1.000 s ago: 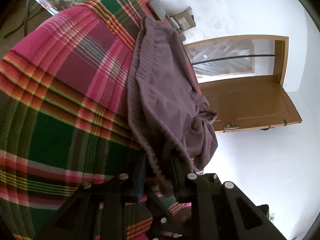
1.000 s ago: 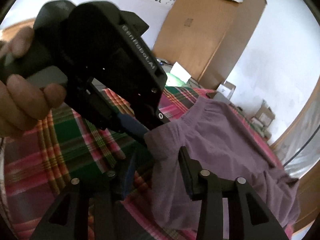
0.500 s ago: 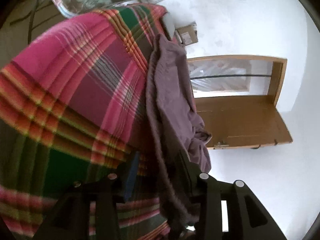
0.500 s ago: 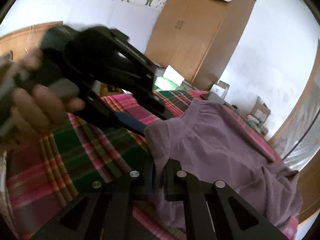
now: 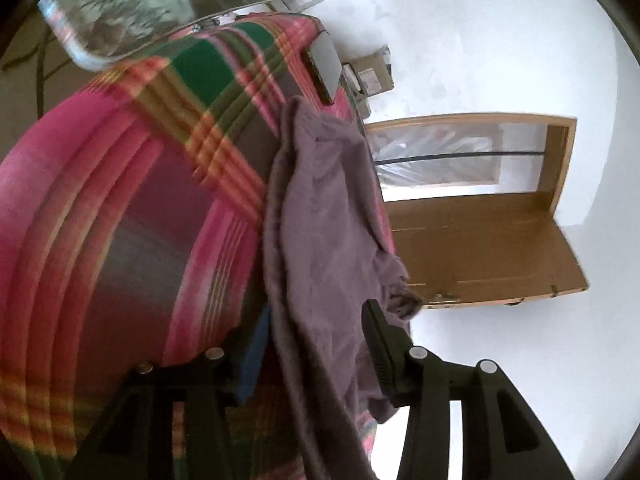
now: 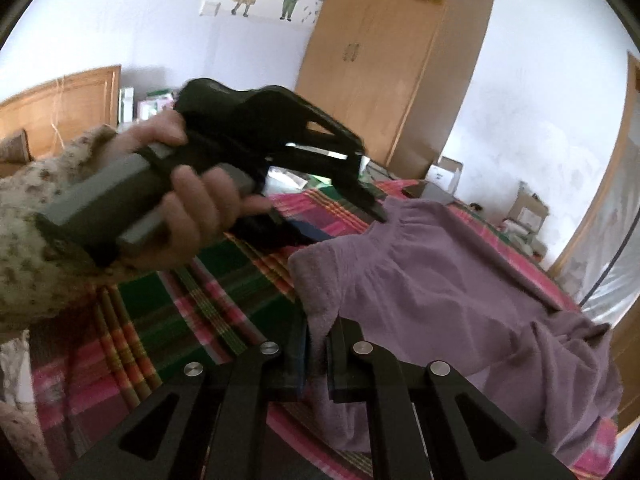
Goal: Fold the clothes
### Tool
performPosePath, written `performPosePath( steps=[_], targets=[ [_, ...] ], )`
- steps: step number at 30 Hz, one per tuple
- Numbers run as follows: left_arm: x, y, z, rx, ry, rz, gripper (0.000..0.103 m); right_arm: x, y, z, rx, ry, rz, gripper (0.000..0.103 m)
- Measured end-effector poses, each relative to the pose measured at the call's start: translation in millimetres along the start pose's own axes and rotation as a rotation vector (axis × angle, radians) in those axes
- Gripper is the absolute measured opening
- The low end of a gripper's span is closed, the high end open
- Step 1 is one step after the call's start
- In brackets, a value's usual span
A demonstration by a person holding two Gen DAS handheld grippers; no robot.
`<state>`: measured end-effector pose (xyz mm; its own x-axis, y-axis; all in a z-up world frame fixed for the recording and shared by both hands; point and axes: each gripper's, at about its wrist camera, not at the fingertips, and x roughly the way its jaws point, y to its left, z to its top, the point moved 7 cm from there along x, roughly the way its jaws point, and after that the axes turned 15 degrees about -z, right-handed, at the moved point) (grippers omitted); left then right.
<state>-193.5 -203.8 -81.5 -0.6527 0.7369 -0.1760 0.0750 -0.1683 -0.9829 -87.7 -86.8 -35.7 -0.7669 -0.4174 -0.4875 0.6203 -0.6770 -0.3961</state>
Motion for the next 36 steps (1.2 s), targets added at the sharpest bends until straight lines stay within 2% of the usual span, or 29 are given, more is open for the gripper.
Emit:
performPosePath(
  steps=[3, 6, 9, 11, 12, 17, 22, 27, 32, 36],
  targets=[
    [13.5, -2.2, 15.0, 0.007, 0.027, 0.033, 0.046, -3.4, 0.0, 0.0, 0.012, 0.001, 0.012, 0.007],
    [27.6, -2.0, 32.1, 0.006, 0.048, 0.069, 0.039, -4.8, 0.3, -1.1, 0.018, 0.007, 0.025, 0.007],
    [37.1, -1.2, 46.7, -0.009, 0.06, 0.076, 0.035, -6.2, 2.1, -1.8, 0.017, 0.014, 0.036, 0.007],
    [42.1, 1.0, 50.3, -0.01, 0.076, 0.083, 0.022, -5.2, 5.2, -2.0, 0.011, 0.018, 0.042, 0.007],
    [44.1, 2.1, 51.4, -0.009, 0.083, 0.089, 0.01, -4.2, 7.1, -2.5, 0.005, 0.023, 0.046, 0.007],
    [35.4, -0.5, 43.6, 0.062, 0.086, 0.127, 0.009, -0.5, 16.1, -3.9, -0.016, 0.044, 0.068, 0.006],
    [7.4, 2.7, 35.9, 0.113, 0.092, 0.17, 0.009, -5.6, 34.7, 0.9, -0.044, 0.04, 0.104, 0.006],
    [-12.0, 1.9, 33.5, 0.128, 0.077, 0.192, 0.009, -11.3, 54.1, 9.0, -0.052, 0.029, 0.147, 0.006],
    [-15.4, -1.7, 35.0, 0.145, 0.075, 0.241, 0.009, -14.6, 73.8, 13.5, -0.071, 0.025, 0.181, 0.006],
    [-25.3, -4.7, 46.8, 0.152, 0.043, 0.268, 0.009, -14.0, 91.3, 19.1, -0.096, 0.017, 0.219, 0.006]
  ],
)
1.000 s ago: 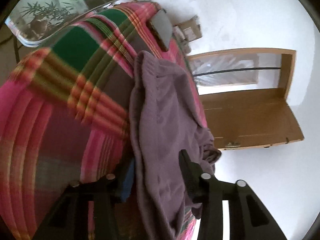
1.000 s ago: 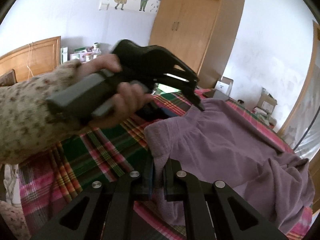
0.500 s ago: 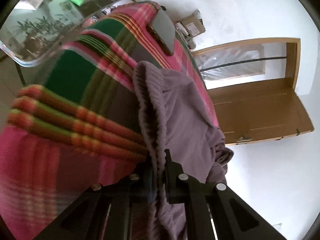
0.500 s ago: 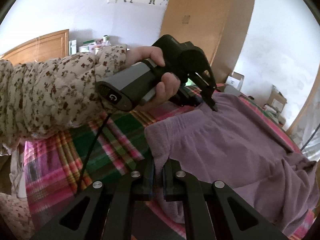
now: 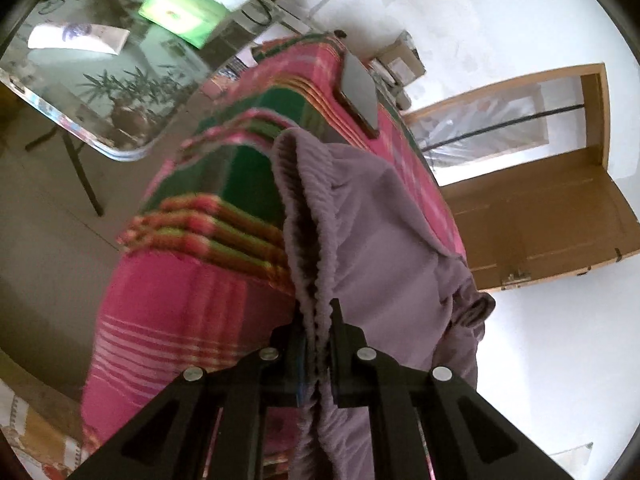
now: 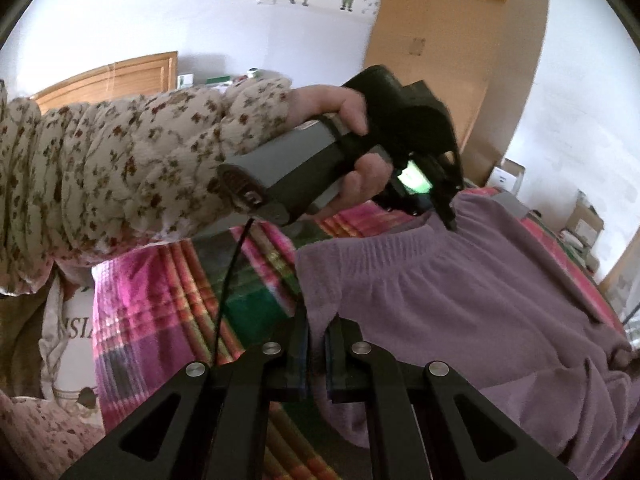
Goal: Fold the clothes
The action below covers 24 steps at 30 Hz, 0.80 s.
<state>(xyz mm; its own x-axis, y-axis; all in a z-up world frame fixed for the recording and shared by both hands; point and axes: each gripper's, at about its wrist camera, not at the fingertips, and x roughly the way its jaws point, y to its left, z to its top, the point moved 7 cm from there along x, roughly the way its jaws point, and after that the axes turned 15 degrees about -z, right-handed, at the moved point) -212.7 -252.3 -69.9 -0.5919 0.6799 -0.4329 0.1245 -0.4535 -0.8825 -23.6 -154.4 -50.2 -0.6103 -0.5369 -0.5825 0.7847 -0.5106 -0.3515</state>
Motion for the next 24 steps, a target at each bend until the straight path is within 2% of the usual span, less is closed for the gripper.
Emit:
performPosePath(
  steps=[4, 9, 13, 18, 21, 24],
  targets=[
    [-14.0, 10.2, 8.9, 0.005, -0.023, 0.026, 0.009, 3.2, 14.5, 11.2, -0.026, -0.024, 0.031, 0.006],
    [-14.3, 20.0, 13.4, -0.021, -0.034, 0.015, 0.009, 21.9, 19.5, 16.6, -0.005, 0.017, 0.068, 0.006],
    [-12.0, 17.7, 14.3, -0.011, -0.033, 0.036, 0.009, 25.8, 18.3, 22.8, 0.01, 0.013, 0.072, 0.006],
    [-15.1, 14.7, 9.8, 0.017, -0.039, 0.079, 0.011, 33.4, 15.6, 17.5, 0.047, 0.081, 0.109, 0.011],
    [-28.5, 8.2, 2.7, 0.038, -0.06, 0.086, 0.017, 28.1, 7.7, 17.2, 0.087, 0.092, 0.135, 0.023],
    [-48.7, -0.4, -7.7, 0.066, -0.105, 0.112, 0.022, 14.6, -0.2, 15.2, 0.104, 0.077, 0.157, 0.026]
  ],
)
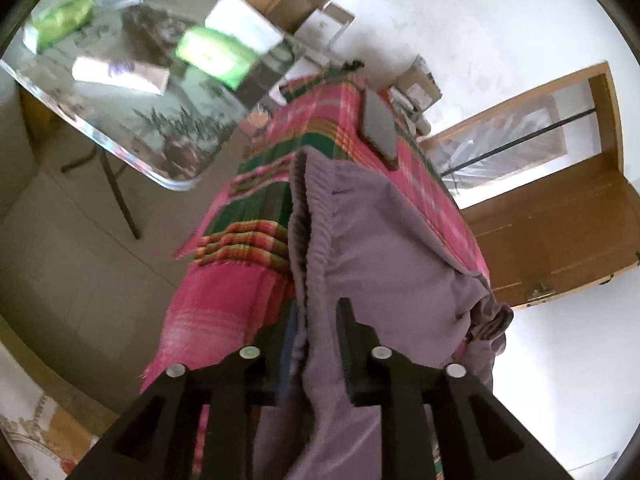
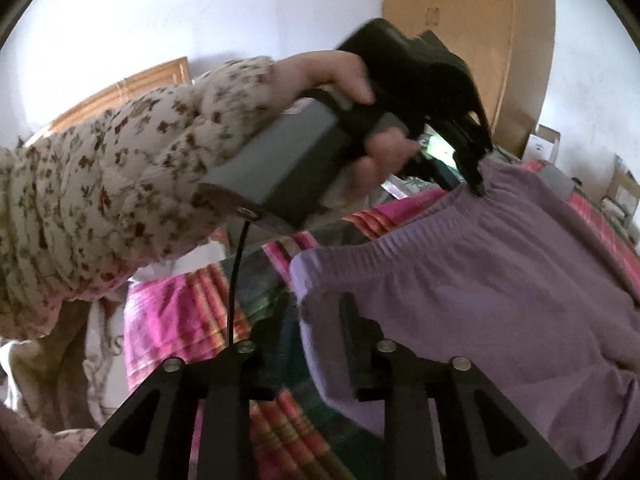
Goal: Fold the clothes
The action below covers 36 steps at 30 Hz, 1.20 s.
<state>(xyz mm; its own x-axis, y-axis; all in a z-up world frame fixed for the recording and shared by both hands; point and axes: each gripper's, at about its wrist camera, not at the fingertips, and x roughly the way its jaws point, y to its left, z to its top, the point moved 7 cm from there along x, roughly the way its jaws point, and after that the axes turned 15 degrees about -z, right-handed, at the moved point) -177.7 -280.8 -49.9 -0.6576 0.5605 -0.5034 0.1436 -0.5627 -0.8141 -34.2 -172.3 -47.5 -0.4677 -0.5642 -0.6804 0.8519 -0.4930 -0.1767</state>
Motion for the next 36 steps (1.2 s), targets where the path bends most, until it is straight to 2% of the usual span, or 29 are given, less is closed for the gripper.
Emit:
performPosePath(
  steps=[3, 6, 9, 13, 16, 19, 24, 26, 30, 33, 36],
  targets=[
    [-17.2, -15.4, -16.2, 0.067, -0.017, 0.017, 0.025, -14.4, -13.7, -6.9, 0.027, -0.013, -0.028, 0.026],
    [-25.5, -37.9, -40.6, 0.181, -0.013, 0.047, 0.033, -28.2, -37.4, -16.3, 0.103, -0.015, -0.04, 0.026],
    [-22.6, -55.9, -63.9, 0.252, 0.02, 0.056, 0.033, -49.0, -68.4, -29.5, 0.19, -0.03, -0.051, 0.026],
    [-8.5, -81.1, -93.5, 0.347, 0.073, 0.068, 0.035, -73.4, -102.1, -43.8, 0.291, -0.045, -0.104, 0.04],
    [1.4, -96.9, -109.7, 0.431, 0.089, 0.105, 0.036, -91.8, -135.4, -58.3, 0.392, -0.052, -0.131, 0.04],
    [15.2, -107.5, -126.6, 0.467, 0.13, 0.103, 0.036, -114.8, -176.5, -85.6, 0.529, -0.055, -0.167, 0.04],
    [34.8, -119.1, -149.0, 0.554, 0.179, 0.149, 0.036, -142.9, -244.3, -133.8, 0.685, -0.018, -0.302, 0.04],
    [43.4, -117.7, -151.3, 0.55, 0.195, 0.158, 0.036, -154.1, -269.3, -152.2, 0.742, -0.011, -0.354, 0.04],
    [59.3, -109.1, -152.3, 0.549, 0.206, 0.247, 0.036, -157.1, -312.0, -185.0, 0.863, 0.021, -0.409, 0.04],
    [69.7, -108.7, -158.8, 0.575, 0.224, 0.272, 0.036, -152.2, -335.6, -202.6, 0.932, 0.053, -0.424, 0.04],
    [76.1, -109.0, -160.9, 0.582, 0.23, 0.281, 0.036, -146.1, -349.8, -206.3, 0.938, 0.064, -0.435, 0.04]
  ],
)
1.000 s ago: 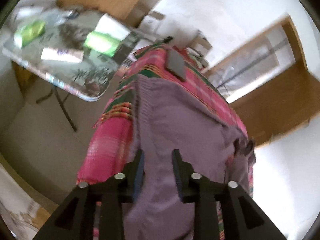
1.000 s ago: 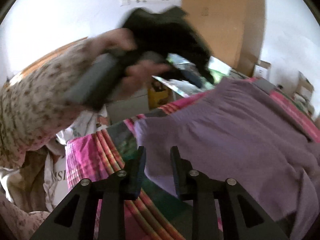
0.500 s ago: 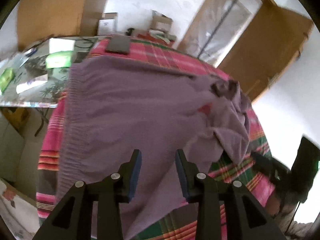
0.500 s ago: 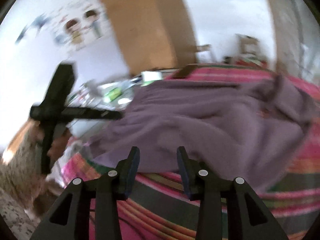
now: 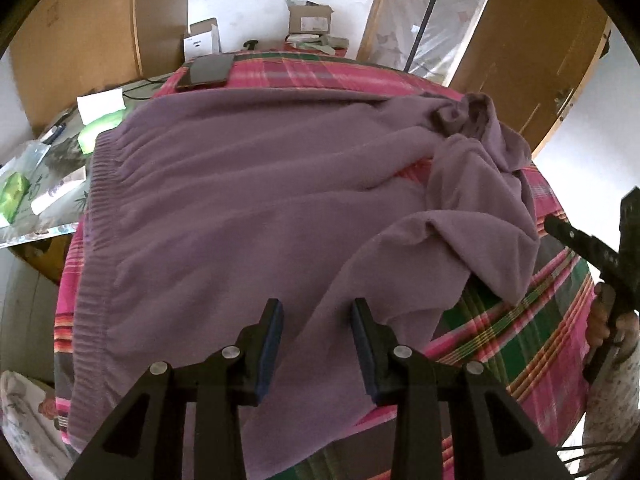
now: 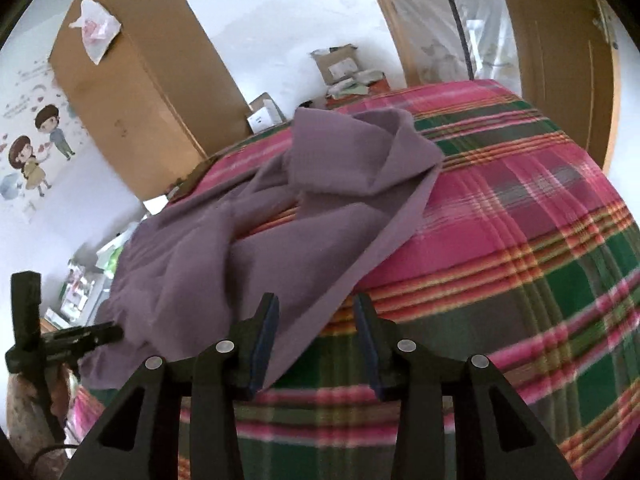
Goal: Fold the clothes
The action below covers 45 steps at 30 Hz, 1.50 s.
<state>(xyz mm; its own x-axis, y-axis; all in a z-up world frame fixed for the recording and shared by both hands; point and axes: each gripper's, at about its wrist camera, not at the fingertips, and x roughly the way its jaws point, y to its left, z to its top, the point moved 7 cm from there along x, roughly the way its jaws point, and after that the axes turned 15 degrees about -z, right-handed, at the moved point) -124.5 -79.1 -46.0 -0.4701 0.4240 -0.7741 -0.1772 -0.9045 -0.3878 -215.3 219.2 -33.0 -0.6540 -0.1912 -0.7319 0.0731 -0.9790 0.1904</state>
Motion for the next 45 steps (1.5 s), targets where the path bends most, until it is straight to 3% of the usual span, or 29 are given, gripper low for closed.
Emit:
performPosePath(
  steps=[10, 18, 21, 23, 26, 30, 38, 43, 45],
  targets=[
    [13.9, -0.7, 4.2, -0.007, 0.006, 0.007, 0.036, 42.3, -22.4, 28.4, 0.069, 0.062, -0.031, 0.04],
    [27.3, -3.0, 6.5, -0.015, 0.028, 0.017, 0.036, 61.0, -26.0, 42.1, 0.095, 0.094, 0.009, 0.04],
    [28.8, -3.9, 8.4, -0.021, 0.021, 0.015, 0.036, 62.5, -23.2, 45.6, 0.073, 0.069, -0.012, 0.026],
    [29.1, -5.2, 10.0, -0.024, 0.016, 0.015, 0.034, 61.5, -22.3, 46.7, 0.044, 0.048, -0.041, 0.008],
    [27.6, -11.5, 7.9, -0.027, 0.015, -0.015, 0.019, 51.6, -28.2, 49.2, 0.06, 0.013, -0.036, 0.004],
    [24.5, -15.5, 8.0, -0.031, 0.0, -0.023, 0.007, 34.2, -33.1, 55.2, 0.07, -0.039, -0.036, 0.003],
    [4.2, -27.1, 5.2, -0.023, -0.056, -0.042, 0.006, 3.2, -44.7, 50.9, 0.107, -0.075, -0.015, 0.003],
    [9.3, -29.1, 1.7, -0.029, -0.045, -0.031, 0.006, 6.0, -52.7, 36.5, 0.102, -0.036, -0.025, 0.003],
    [10.5, -29.1, 0.2, -0.034, -0.042, -0.024, 0.006, 12.6, -57.2, 32.9, 0.114, 0.001, 0.012, 0.006]
  ],
)
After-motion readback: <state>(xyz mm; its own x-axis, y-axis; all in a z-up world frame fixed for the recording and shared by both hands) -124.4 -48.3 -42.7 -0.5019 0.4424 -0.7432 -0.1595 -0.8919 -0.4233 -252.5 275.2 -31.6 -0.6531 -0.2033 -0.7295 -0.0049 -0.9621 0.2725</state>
